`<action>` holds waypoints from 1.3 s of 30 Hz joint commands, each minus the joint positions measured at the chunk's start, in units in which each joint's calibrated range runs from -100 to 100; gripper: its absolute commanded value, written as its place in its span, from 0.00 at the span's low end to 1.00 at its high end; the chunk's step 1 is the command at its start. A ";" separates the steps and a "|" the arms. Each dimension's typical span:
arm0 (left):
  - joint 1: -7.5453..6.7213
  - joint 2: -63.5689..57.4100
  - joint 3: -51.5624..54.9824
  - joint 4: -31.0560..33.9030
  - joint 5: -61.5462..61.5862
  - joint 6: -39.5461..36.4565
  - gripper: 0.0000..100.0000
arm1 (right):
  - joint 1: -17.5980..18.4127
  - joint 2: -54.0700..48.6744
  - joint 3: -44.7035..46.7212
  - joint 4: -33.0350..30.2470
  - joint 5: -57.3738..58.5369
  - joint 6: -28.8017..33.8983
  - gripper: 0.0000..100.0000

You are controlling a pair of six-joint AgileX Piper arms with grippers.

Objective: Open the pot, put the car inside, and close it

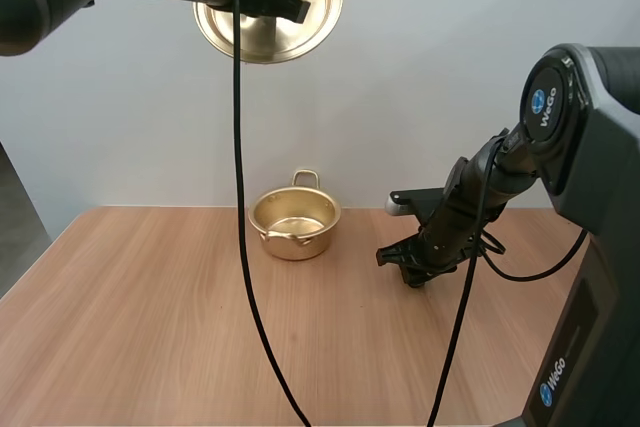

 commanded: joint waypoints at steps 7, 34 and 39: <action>0.01 0.01 -0.04 0.24 0.10 -0.03 0.00 | -0.03 -0.63 -0.11 0.00 0.49 -0.04 0.00; 3.06 -10.22 -5.07 -7.80 2.82 -4.96 0.00 | 15.55 7.74 -29.66 5.13 5.51 -6.98 0.00; 3.88 -10.22 -5.07 -7.80 4.12 -5.04 0.00 | 15.58 13.33 -29.66 5.02 3.74 -6.98 0.00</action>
